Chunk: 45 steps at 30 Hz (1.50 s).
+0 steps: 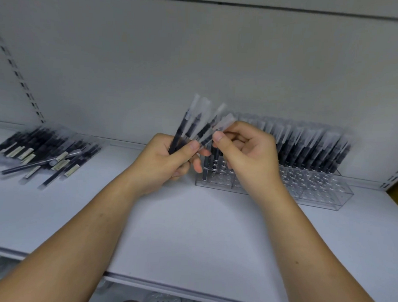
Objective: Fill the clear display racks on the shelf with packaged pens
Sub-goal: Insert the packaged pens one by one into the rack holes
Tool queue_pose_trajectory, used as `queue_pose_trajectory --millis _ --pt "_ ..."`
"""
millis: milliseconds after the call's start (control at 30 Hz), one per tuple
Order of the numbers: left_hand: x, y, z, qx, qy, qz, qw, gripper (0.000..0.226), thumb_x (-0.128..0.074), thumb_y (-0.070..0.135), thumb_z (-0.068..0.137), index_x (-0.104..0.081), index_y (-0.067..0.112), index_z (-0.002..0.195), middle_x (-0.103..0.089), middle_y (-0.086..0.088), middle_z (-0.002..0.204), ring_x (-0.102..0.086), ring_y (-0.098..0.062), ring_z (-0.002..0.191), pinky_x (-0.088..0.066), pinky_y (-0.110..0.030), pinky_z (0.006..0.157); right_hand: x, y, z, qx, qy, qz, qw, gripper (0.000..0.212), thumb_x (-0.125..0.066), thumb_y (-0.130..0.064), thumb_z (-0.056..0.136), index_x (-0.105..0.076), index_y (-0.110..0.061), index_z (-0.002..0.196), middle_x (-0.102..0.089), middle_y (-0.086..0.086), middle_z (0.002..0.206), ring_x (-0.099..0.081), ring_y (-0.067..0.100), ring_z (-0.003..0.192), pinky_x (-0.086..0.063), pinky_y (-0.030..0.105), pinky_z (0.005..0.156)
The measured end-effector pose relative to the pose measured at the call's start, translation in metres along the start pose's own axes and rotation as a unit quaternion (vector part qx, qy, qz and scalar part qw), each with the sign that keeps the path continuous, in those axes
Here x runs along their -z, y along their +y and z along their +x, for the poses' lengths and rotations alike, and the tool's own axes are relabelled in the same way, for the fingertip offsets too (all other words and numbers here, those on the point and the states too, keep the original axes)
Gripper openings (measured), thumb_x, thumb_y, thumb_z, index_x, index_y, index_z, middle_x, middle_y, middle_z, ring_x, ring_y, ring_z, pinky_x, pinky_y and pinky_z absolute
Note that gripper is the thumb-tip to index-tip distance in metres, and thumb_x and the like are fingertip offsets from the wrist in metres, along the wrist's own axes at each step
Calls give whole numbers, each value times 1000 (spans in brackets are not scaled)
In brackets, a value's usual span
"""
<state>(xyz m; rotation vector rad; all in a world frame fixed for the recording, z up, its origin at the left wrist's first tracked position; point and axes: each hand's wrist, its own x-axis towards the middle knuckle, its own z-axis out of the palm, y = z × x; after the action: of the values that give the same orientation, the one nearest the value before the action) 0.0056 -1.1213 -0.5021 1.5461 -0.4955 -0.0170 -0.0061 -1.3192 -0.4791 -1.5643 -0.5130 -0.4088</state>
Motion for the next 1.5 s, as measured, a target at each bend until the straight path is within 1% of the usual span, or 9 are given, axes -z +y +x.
queue_pose_trajectory --millis 167,267,367,467,633,800,933,1167,1500 --pt "-1 -1 0 -2 -5 -1 1000 32 -52 34 103 -79 19 96 -70 -10 74 -34 -14 44 -30 -22 46 -1 -4 0 -3 18 19 1000 8 -67 -2 97 -70 -7 92 -67 -10 70 -55 3 52 -43 17 54" --pt "-1 -1 1 -4 10 5 1000 33 -50 36 103 -78 19 95 -67 -8 73 -35 -16 46 -28 -26 48 0 -4 3 -1 56 36 998 15 -61 -2 101 -67 -12 90 -63 -7 67 -56 17 50 -40 16 49" --pt "-1 -2 2 -2 30 6 1000 31 -51 37 103 -75 24 89 -61 -5 68 -32 -16 47 -21 -30 49 3 -4 6 3 95 57 994 16 -56 -3 103 -63 -12 93 -66 4 74 -59 21 49 -37 17 46" --pt "0 -4 4 1 42 18 999 34 -49 38 107 -76 24 93 -50 -3 64 -29 -16 49 -18 -30 49 6 -3 7 14 123 53 991 16 -52 -6 105 -60 -15 95 -66 -1 72 -60 20 51 -36 24 44" --pt "2 -4 5 6 59 19 998 38 -43 33 111 -75 23 93 -38 1 63 -25 -17 52 -15 -35 51 13 1 10 61 151 -6 987 13 -48 -11 104 -56 -19 97 -61 5 78 -58 20 55 -43 22 53" --pt "1 -3 5 12 72 22 997 37 -43 31 111 -73 17 95 -36 2 62 -24 -16 53 -14 -34 52 13 7 8 74 118 -99 985 15 -50 -13 104 -55 -26 100 -62 -14 82 -62 21 65 -50 27 61" --pt "0 -2 5 11 79 32 996 36 -43 30 112 -71 14 96 -36 1 62 -24 -16 53 -14 -37 53 11 9 7 75 92 -148 982 14 -52 -14 105 -56 -27 102 -60 -7 81 -62 26 69 -51 34 64" --pt "0 -1 5 13 83 33 996 35 -44 29 112 -71 13 96 -36 2 61 -26 -17 52 -18 -30 50 8 19 5 54 23 -207 977 5 -59 -19 104 -59 -18 98 -56 -12 74 -53 5 66 -46 26 64" --pt "-1 -1 5 10 74 27 997 34 -47 31 109 -71 11 96 -31 -3 63 -24 -17 53 -17 -32 51 8 20 2 11 -16 -240 971 5 -70 -22 96 -65 -19 96 -65 -8 75 -59 13 69 -53 27 68"
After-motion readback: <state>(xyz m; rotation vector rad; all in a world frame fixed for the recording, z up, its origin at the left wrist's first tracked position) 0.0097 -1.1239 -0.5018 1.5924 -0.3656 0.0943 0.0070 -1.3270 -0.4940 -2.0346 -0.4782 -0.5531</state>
